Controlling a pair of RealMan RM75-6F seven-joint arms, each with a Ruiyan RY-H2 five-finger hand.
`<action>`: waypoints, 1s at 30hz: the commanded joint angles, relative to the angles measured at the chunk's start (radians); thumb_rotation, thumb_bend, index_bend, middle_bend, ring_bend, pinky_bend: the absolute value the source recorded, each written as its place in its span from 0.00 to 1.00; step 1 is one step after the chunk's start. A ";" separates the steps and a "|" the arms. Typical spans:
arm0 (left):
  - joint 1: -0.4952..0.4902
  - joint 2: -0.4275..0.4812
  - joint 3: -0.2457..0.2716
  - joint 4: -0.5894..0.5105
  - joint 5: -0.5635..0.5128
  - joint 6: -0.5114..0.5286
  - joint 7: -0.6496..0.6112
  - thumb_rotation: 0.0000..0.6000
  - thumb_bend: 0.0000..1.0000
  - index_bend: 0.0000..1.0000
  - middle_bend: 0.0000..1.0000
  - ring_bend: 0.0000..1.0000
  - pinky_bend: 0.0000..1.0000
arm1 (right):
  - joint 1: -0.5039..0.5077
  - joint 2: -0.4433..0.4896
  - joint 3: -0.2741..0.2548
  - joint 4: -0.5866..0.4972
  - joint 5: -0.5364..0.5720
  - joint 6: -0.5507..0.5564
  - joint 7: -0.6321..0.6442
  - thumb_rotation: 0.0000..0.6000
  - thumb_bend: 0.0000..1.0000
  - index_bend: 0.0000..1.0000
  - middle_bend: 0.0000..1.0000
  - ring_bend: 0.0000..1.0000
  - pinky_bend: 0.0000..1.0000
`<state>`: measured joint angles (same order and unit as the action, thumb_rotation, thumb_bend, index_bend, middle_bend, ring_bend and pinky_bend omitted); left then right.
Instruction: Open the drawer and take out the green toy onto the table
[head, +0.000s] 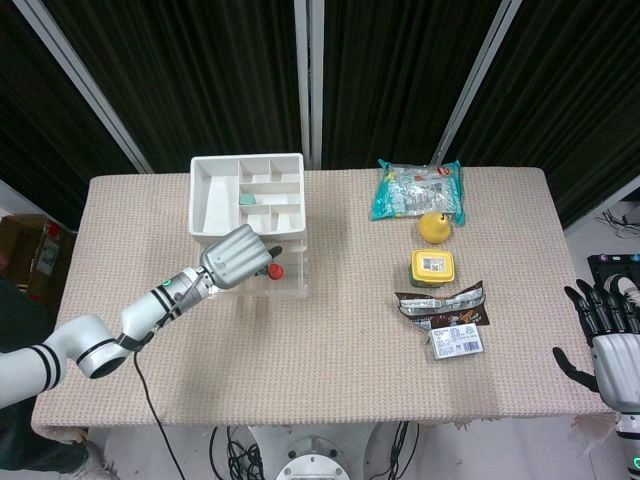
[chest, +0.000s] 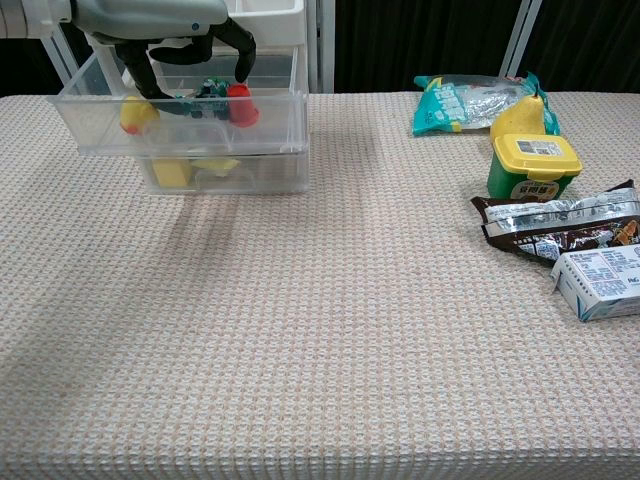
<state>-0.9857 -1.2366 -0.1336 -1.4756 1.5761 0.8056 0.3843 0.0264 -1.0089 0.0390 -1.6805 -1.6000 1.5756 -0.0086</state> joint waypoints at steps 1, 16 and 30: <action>-0.003 -0.006 0.004 0.005 -0.008 -0.004 -0.016 1.00 0.16 0.40 0.86 0.96 1.00 | 0.001 -0.001 0.001 0.001 0.002 -0.002 0.001 1.00 0.21 0.00 0.04 0.00 0.00; -0.007 -0.039 0.028 0.065 -0.005 0.013 -0.137 1.00 0.34 0.47 0.87 0.96 1.00 | 0.003 -0.006 0.005 0.007 0.015 -0.011 0.007 1.00 0.21 0.00 0.04 0.00 0.00; 0.047 0.002 0.040 0.000 0.022 0.133 -0.099 1.00 0.42 0.49 0.87 0.96 1.00 | 0.000 -0.005 0.003 0.012 0.000 0.000 0.017 1.00 0.21 0.00 0.04 0.00 0.00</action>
<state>-0.9513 -1.2456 -0.0951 -1.4599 1.5927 0.9210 0.2759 0.0262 -1.0141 0.0419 -1.6689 -1.5993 1.5750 0.0085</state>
